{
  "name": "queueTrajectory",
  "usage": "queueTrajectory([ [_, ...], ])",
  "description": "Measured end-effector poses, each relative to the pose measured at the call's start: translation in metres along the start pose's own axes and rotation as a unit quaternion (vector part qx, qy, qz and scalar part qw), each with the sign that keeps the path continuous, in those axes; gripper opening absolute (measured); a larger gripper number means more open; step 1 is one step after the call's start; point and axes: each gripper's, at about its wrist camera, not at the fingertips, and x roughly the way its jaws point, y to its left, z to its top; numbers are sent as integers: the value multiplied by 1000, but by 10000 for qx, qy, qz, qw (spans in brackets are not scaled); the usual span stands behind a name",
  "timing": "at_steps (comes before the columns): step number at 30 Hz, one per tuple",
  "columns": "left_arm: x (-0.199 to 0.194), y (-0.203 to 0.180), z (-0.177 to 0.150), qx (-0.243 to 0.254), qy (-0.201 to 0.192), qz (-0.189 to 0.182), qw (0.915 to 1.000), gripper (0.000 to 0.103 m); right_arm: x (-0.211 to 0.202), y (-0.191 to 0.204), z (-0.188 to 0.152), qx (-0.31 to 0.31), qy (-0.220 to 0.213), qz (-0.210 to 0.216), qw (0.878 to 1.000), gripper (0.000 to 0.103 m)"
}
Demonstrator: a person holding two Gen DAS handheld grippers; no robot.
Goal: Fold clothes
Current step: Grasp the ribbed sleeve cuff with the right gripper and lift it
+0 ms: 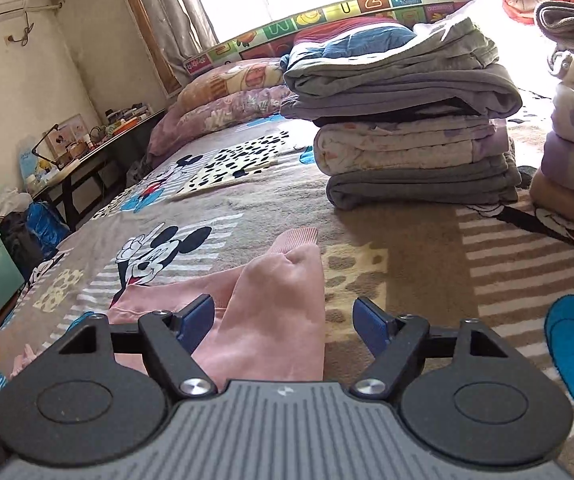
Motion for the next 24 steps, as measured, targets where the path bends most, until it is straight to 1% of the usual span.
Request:
queueTrajectory([
  [1, 1, 1, 0, -17, 14, -13, 10000, 68, 6, -1, 5, -18, 24, 12, 10000, 69],
  [6, 1, 8, 2, -257, 36, -139, 9996, 68, 41, -4, 21, -261, 195, -62, 9995, 66],
  [9, 1, 9, 3, -300, 52, -197, 9993, 68, 53, -4, 26, -360, 282, -32, 9990, 63],
  [13, 1, 6, 1, -259, 65, -298, 9992, 68, 76, -11, 32, -274, 431, -81, 9987, 63],
  [16, 3, 3, 0, -201, 81, -331, 9992, 68, 87, -14, 35, -189, 527, 21, 9984, 62],
  [17, 4, 3, 0, -195, 87, -332, 9992, 68, 91, -16, 35, -136, 619, 74, 9980, 59],
  [19, 6, 3, 0, -202, 107, -339, 9992, 68, 93, -14, 33, -203, 640, 46, 9977, 37],
  [20, 6, 3, 0, -206, 105, -337, 9992, 68, 93, -14, 32, -240, 643, 31, 9976, 33],
  [22, 6, 3, 1, -208, 111, -349, 9991, 68, 87, -9, 31, -360, 516, 27, 9980, 23],
  [24, 6, 4, 0, -216, 112, -353, 9991, 68, 79, -5, 32, -480, 383, 55, 9981, 15],
])
